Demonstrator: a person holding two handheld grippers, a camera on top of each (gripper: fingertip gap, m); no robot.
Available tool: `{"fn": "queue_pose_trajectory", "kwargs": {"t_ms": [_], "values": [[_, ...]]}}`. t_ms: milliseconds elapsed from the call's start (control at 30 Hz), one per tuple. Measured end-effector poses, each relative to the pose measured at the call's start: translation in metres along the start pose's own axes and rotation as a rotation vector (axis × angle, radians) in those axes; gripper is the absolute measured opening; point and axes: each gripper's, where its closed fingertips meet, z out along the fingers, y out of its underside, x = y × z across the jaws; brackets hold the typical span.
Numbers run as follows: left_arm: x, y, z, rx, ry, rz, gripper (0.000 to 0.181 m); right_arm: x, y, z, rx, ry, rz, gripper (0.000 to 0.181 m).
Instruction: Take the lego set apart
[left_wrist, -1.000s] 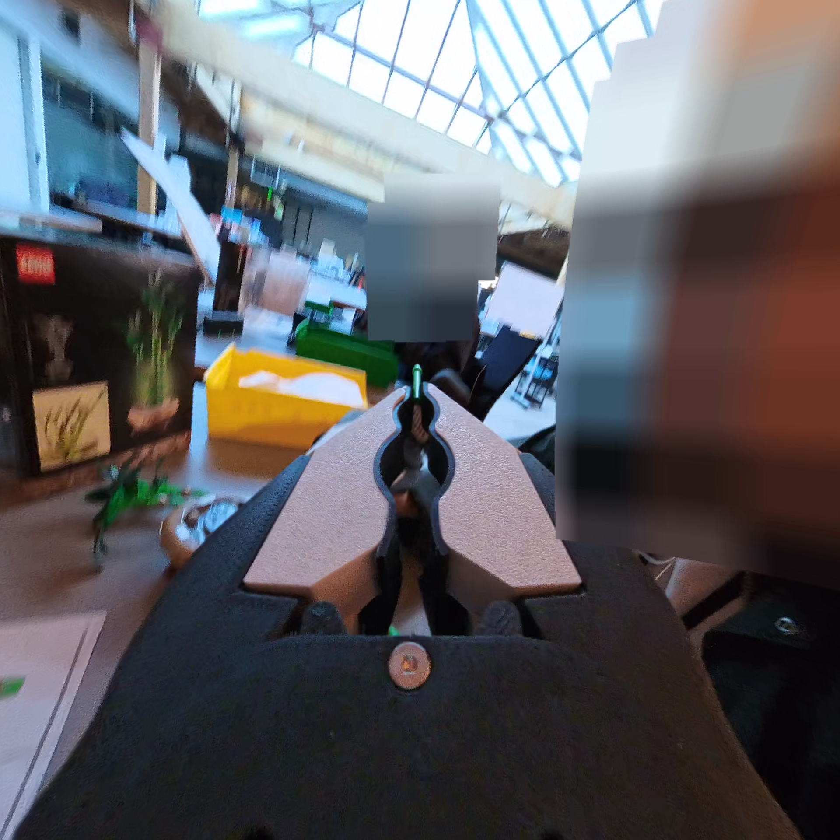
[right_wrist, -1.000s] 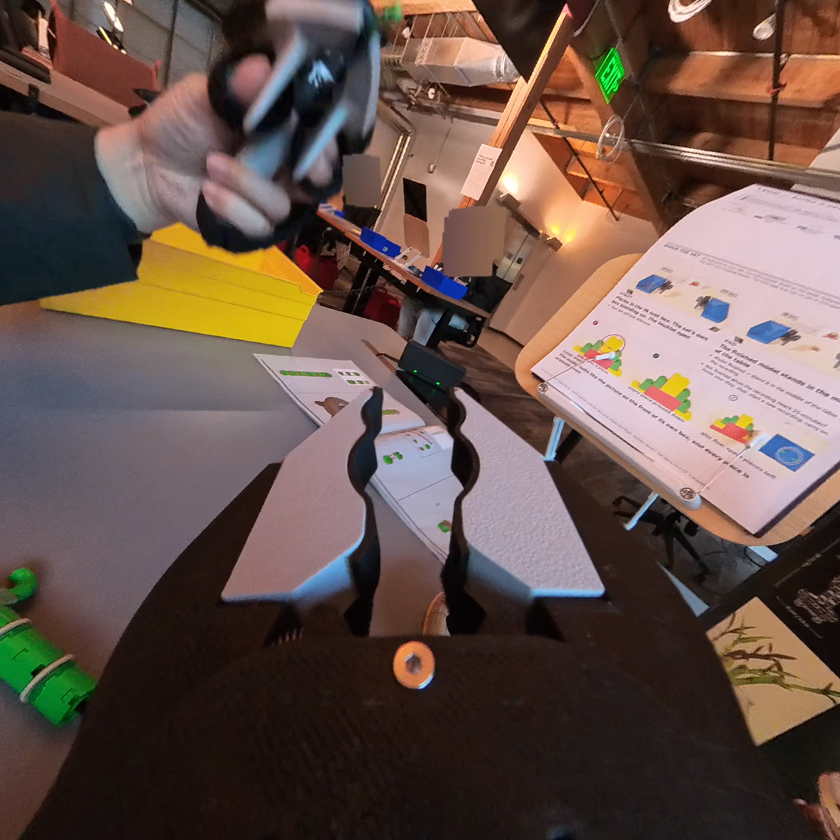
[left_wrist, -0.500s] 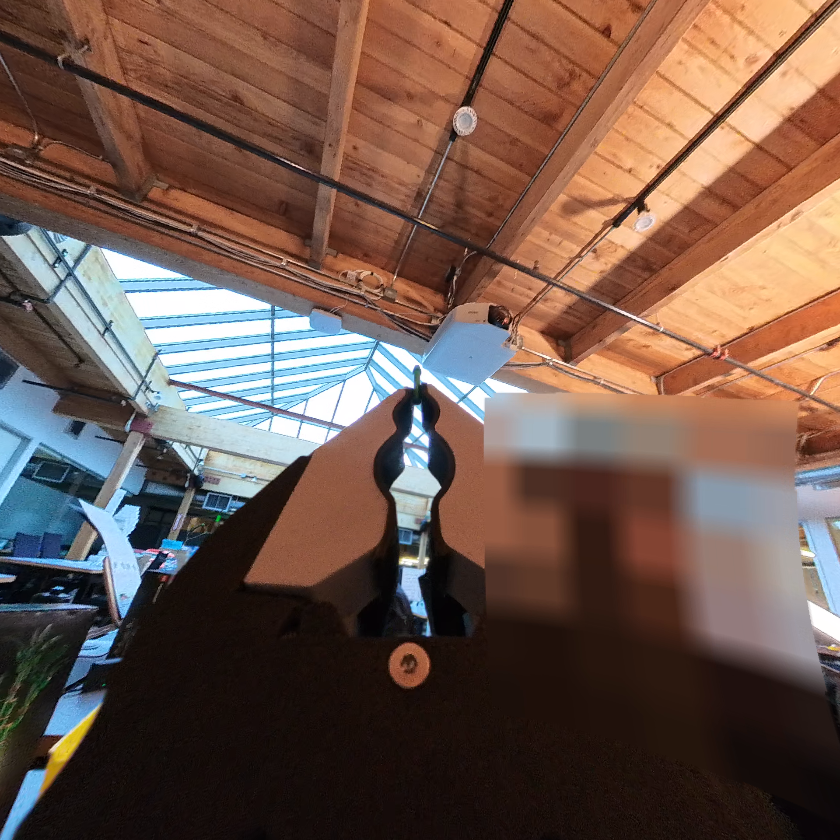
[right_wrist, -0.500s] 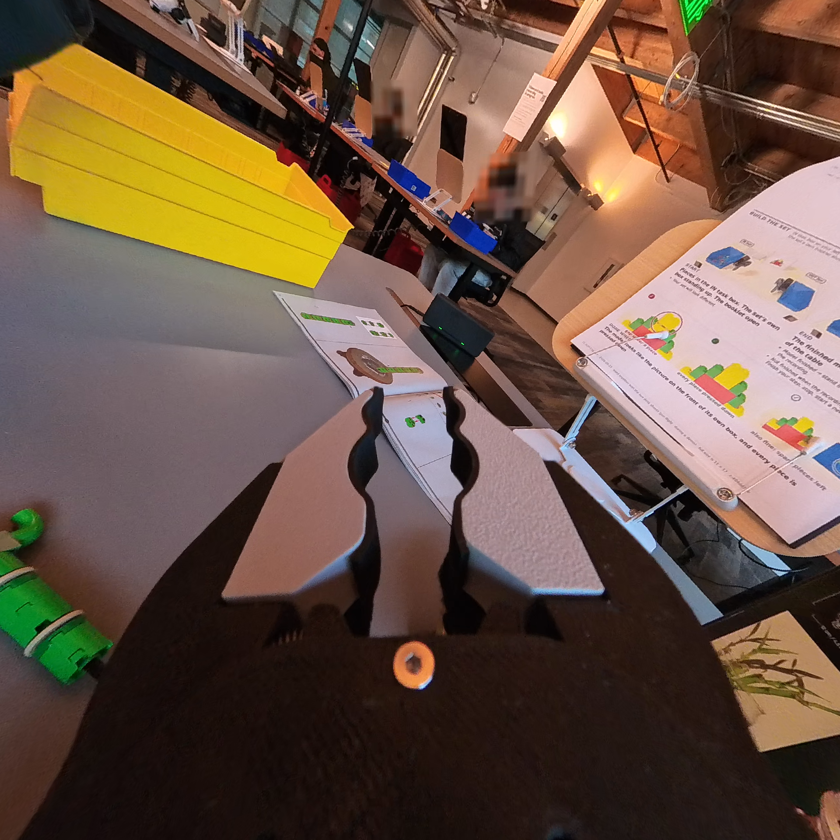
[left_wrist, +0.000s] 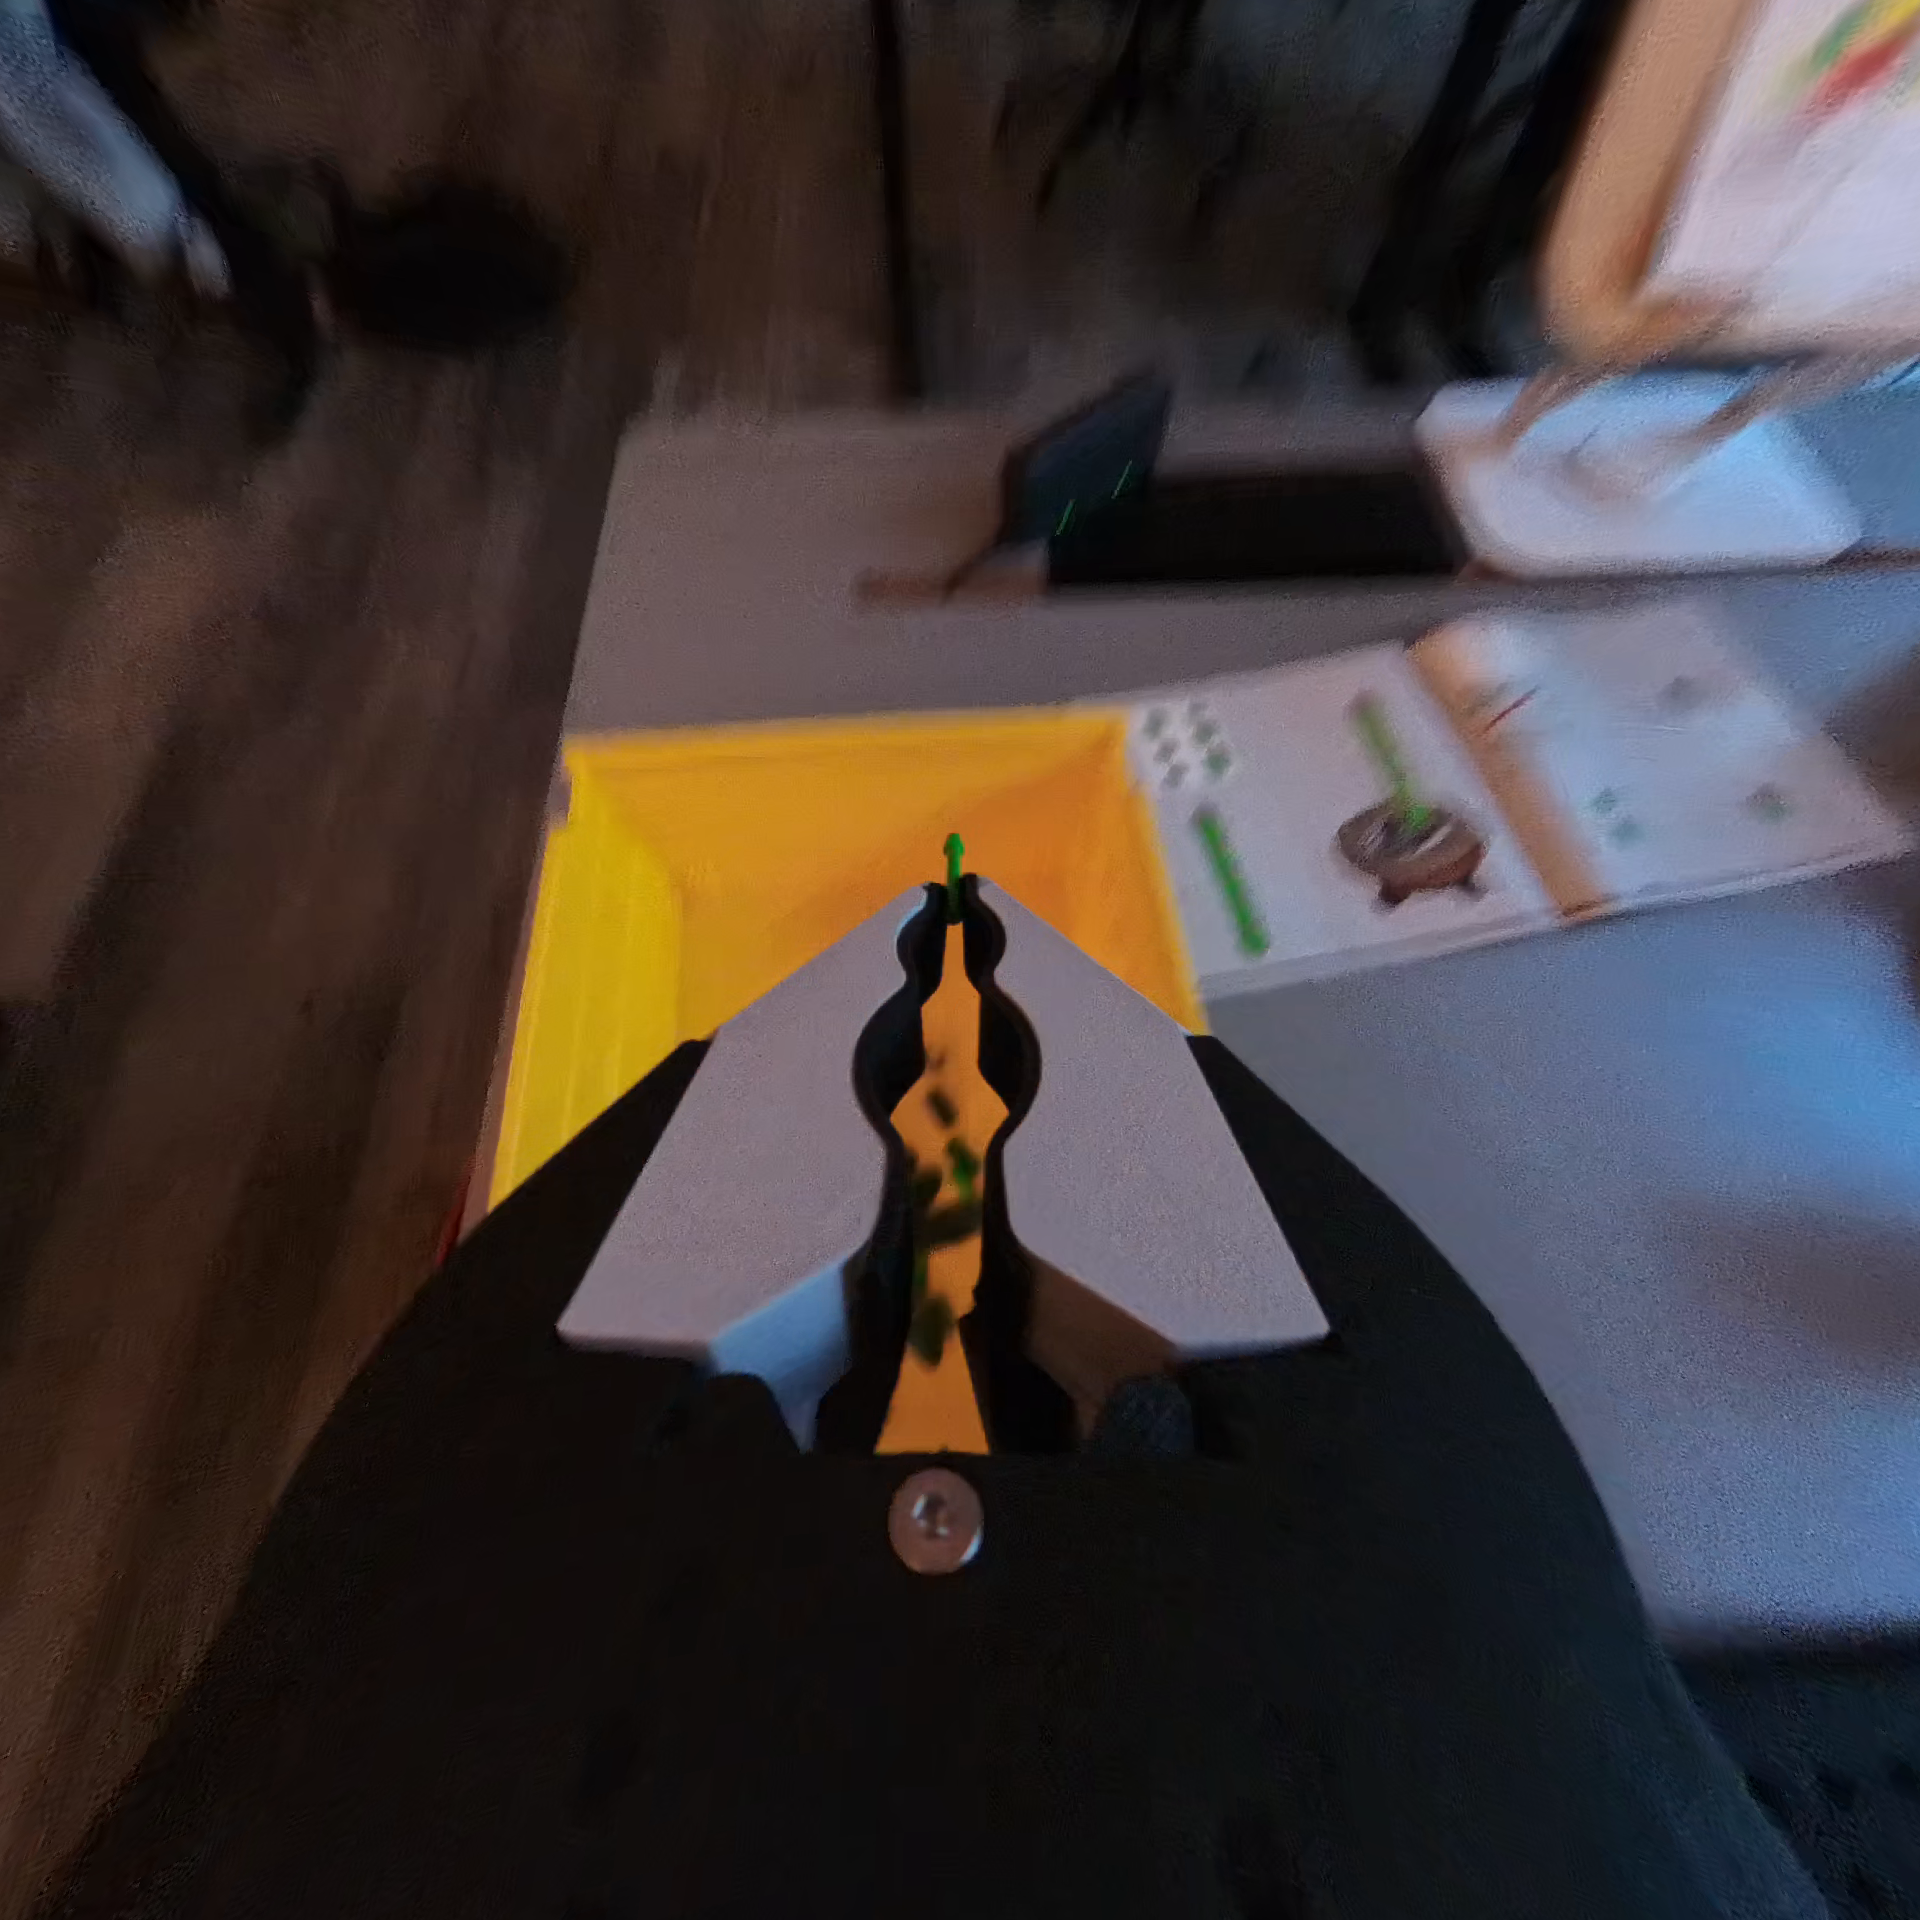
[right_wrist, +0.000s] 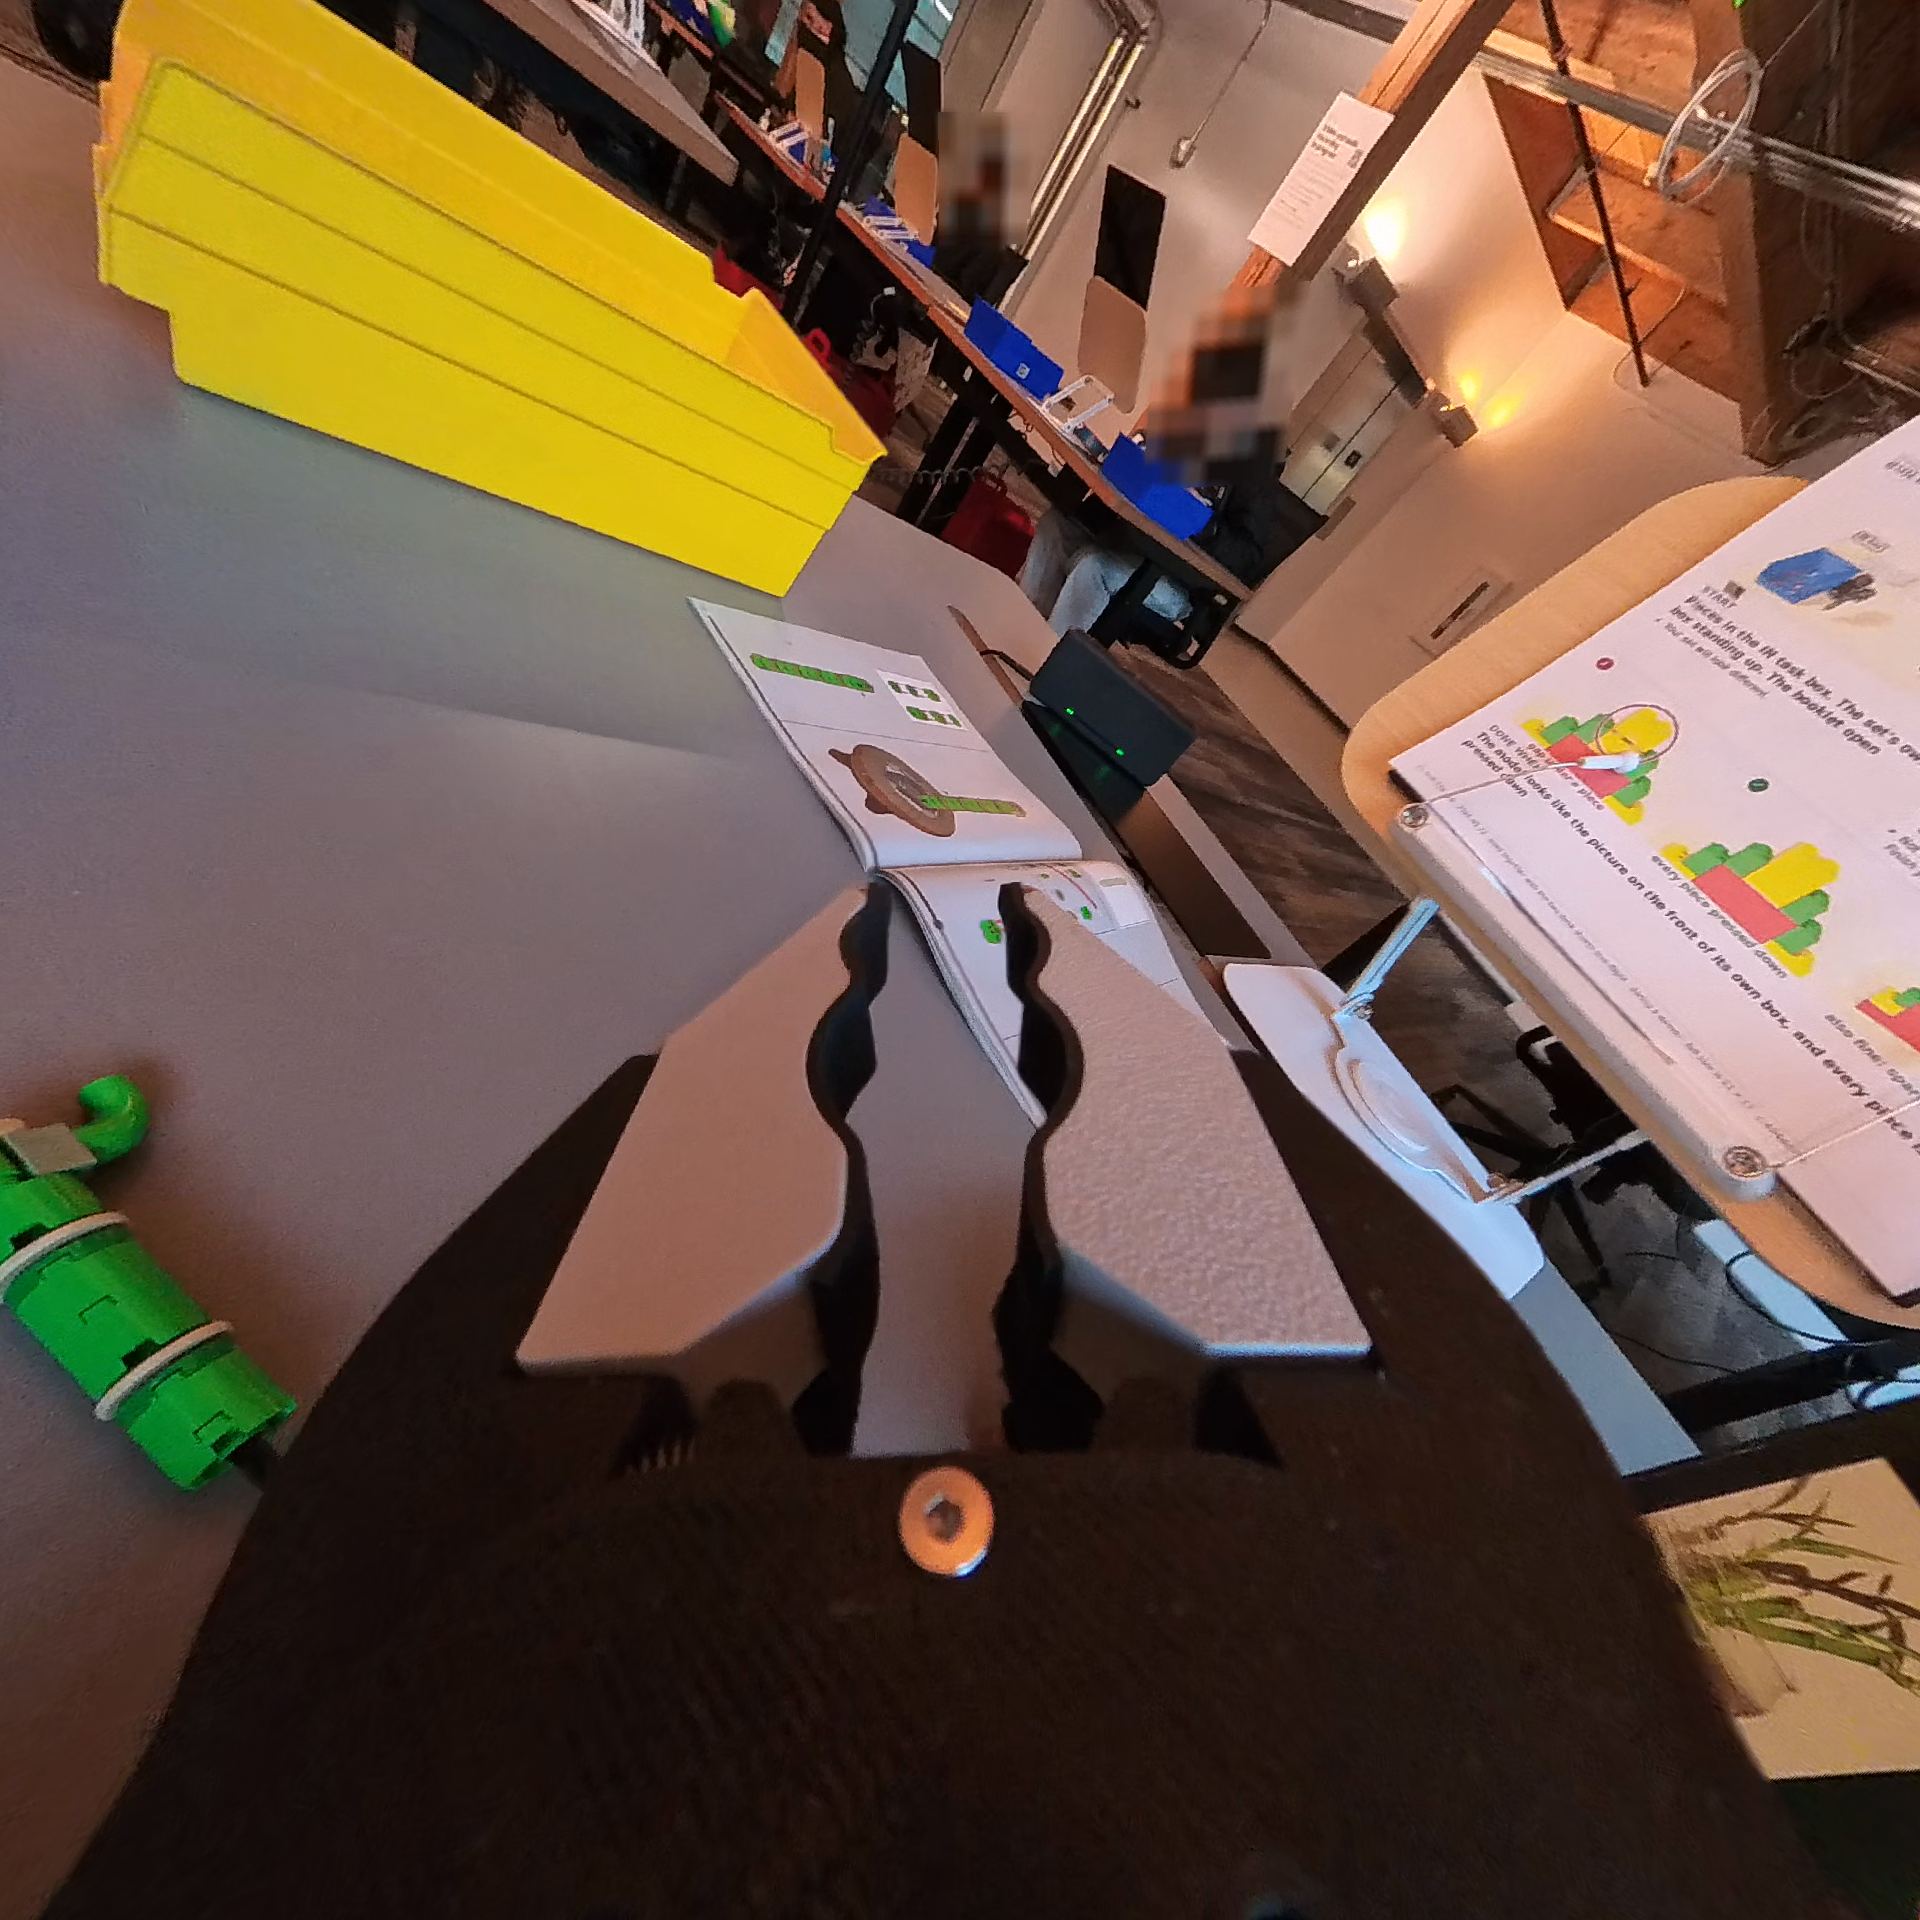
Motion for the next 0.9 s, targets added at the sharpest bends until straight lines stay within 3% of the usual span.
{"fn": "queue_pose_trajectory", "kwargs": {"t_ms": [100, 200, 400, 467, 533, 633, 767, 833, 900], "values": [[-0.01, 0.043, 0.028, -0.17, 0.129, -0.141, 0.0, 0.002, -0.001, -0.001, 0.012, 0.016, -0.009, 0.019], [-0.037, 0.087, 0.053, -0.349, 0.059, -0.201, 0.0, 0.004, 0.008, 0.001, -0.026, 0.024, 0.007, 0.019], [-0.046, 0.122, 0.086, -0.44, 0.078, -0.243, 0.001, 0.002, 0.024, 0.008, -0.1, 0.02, -0.023, 0.019], [-0.052, 0.12, 0.088, -0.436, 0.049, -0.25, 0.006, 0.001, 0.027, 0.009, -0.113, 0.017, -0.026, 0.021], [-0.05, 0.111, 0.089, -0.395, 0.068, -0.285, 0.024, 0.0, 0.031, 0.01, -0.125, 0.006, -0.015, 0.021], [-0.043, 0.101, 0.087, -0.354, 0.109, -0.308, 0.032, 0.0, 0.036, 0.009, -0.136, -0.007, 0.005, 0.021], [-0.052, 0.1, 0.075, -0.365, 0.038, -0.285, 0.038, 0.006, 0.033, 0.005, -0.125, 0.005, 0.065, 0.021], [-0.05, 0.085, 0.067, -0.305, 0.035, -0.288, 0.033, 0.007, 0.029, 0.003, -0.116, -0.008, 0.087, 0.021], [-0.034, 0.05, 0.057, -0.164, 0.103, -0.274, 0.027, 0.0, 0.027, 0.002, -0.107, -0.063, 0.125, 0.021]]}}
